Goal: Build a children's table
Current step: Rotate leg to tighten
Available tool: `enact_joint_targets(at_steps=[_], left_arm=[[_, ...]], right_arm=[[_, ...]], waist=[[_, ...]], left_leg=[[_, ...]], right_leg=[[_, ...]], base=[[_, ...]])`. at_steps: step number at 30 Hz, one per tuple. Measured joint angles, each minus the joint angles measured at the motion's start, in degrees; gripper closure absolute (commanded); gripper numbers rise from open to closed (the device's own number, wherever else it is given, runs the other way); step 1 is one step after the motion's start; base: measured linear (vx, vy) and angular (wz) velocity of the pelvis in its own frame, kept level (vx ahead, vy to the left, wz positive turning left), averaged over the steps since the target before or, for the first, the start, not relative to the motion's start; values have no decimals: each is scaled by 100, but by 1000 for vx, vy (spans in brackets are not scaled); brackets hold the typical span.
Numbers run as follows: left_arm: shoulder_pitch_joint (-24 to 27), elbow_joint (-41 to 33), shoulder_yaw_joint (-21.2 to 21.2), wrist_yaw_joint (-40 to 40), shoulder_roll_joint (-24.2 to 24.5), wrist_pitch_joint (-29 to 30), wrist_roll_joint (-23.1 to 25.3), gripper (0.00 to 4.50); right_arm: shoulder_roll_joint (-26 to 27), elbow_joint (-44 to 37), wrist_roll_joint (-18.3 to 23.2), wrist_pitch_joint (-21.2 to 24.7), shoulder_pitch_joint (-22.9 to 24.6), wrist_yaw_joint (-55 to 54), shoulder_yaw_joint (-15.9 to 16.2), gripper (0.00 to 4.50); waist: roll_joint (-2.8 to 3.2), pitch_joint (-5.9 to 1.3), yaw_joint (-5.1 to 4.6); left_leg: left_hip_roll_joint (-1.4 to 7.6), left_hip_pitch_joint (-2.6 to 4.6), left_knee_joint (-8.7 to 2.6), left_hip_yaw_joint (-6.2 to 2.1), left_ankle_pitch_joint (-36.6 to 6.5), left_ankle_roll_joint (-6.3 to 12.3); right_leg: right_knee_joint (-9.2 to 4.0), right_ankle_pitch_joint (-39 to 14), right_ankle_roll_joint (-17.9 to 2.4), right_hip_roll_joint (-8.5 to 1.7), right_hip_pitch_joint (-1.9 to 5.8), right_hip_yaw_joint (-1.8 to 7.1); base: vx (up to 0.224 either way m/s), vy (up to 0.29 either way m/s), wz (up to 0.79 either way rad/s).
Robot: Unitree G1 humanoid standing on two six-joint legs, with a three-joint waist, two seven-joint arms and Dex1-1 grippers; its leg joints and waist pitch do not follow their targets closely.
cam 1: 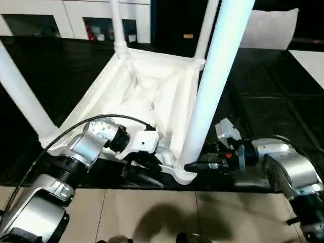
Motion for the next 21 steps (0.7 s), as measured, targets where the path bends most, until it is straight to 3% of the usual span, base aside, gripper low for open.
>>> enact_joint_targets(at_steps=[4,8,12,19,21], left_arm=[[79,-170,212,470,-63,797,5,450],[114,-344,369,1100,-271,1415,130,450],[115,-493,604,2096,-758,2183,407,450],[-107,-231,1062,3778,-1726,2927,421,450],[-114,-221,1171,4058,-1910,2985,409,450]], right_arm=[[440,-3,-62,70,116,-874,-242,254],[958,19,-346,82,117,-1948,-479,254],[1889,135,-705,140,-11,-3607,-773,256],[2836,784,-1294,50,-702,-5762,-1072,256],[2967,959,-1351,-167,-791,-6046,-1143,201]], waist=[[0,1,-155],[-22,13,-391],[-28,17,-564],[-23,19,-715],[-24,19,-711]], left_leg=[[0,1,-1,-1,11,-52],[-1,1,0,-5,18,-60],[-2,-4,0,-23,18,-62],[-9,-42,-4,-27,11,-51],[-12,-50,-5,-22,0,-25]], right_leg=[[-2,-4,6,2,-1,1],[-15,-5,9,4,-12,-2],[-44,-6,10,9,-31,-22],[-101,0,1,11,-48,-17],[-100,55,-31,11,-51,-10]], base=[[0,0,0],[0,0,0],[0,0,0],[0,0,0],[0,0,0]])
